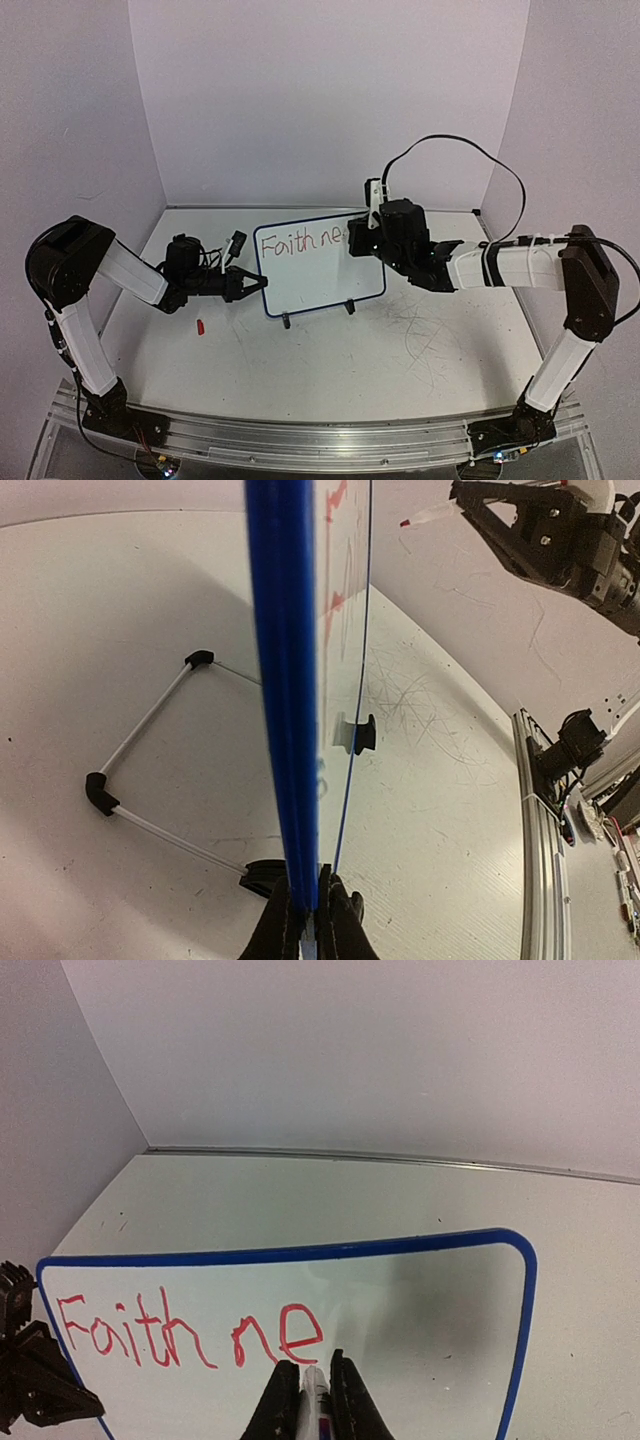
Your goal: Write a sentence on the whiteboard
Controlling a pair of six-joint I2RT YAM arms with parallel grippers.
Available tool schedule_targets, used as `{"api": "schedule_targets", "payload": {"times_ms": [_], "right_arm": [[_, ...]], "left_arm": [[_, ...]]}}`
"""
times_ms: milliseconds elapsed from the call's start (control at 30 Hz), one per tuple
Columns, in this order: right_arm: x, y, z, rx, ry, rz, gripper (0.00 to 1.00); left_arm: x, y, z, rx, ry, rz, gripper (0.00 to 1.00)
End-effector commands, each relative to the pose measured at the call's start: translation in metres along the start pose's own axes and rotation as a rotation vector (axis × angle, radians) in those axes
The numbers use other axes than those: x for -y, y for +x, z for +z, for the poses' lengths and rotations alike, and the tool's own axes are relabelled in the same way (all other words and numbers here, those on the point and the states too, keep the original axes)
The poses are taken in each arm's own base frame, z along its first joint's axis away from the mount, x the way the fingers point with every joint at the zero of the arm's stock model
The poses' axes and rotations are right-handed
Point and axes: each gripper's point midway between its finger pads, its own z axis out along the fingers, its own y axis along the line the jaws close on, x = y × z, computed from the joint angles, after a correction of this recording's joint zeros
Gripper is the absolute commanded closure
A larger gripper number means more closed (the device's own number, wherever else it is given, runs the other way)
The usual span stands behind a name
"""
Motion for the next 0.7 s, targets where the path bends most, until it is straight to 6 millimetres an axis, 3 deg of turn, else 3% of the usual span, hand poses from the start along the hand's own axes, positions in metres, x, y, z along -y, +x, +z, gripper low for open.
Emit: {"api": "schedule_targets", "payload": {"times_ms": [0,233,667], "right_arm": [[-0.004,-0.030,-0.005,0.067,-0.032,-0.018,1.00],[0.007,-0.029,0.007,0.055,0.022,-0.040,1.00],[0.003,-0.025,0.019,0.040,0.018,-0.061,1.00]], "left_arm": [[-0.012,-0.009,0.000,0.019,-0.085,0.057,1.00],[-0.010,-0.010,-0.003,0.024,-0.092,0.065,1.00],[-0.014,-0.006,-0.001,0.015,-0.096,0.057,1.00]]}}
